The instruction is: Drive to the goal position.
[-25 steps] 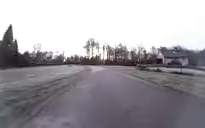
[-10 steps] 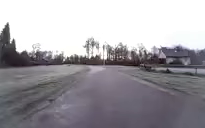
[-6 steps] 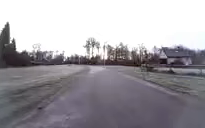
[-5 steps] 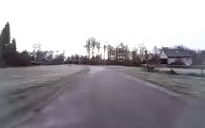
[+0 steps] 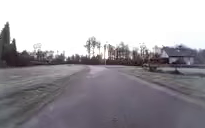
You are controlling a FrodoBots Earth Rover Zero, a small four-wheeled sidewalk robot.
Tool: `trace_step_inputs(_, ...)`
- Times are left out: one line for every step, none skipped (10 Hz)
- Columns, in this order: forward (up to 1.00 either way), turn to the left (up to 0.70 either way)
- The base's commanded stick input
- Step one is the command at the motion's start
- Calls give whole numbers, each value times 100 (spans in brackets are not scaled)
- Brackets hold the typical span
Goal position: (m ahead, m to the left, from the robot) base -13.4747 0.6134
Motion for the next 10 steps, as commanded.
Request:
trace_step_inputs(100, 0)
trace_step_inputs(100, 0)
trace_step_inputs(100, 0)
trace_step_inputs(100, 0)
trace_step_inputs(100, 0)
trace_step_inputs(100, 0)
trace_step_inputs(100, 0)
trace_step_inputs(100, 0)
trace_step_inputs(100, 0)
trace_step_inputs(100, 0)
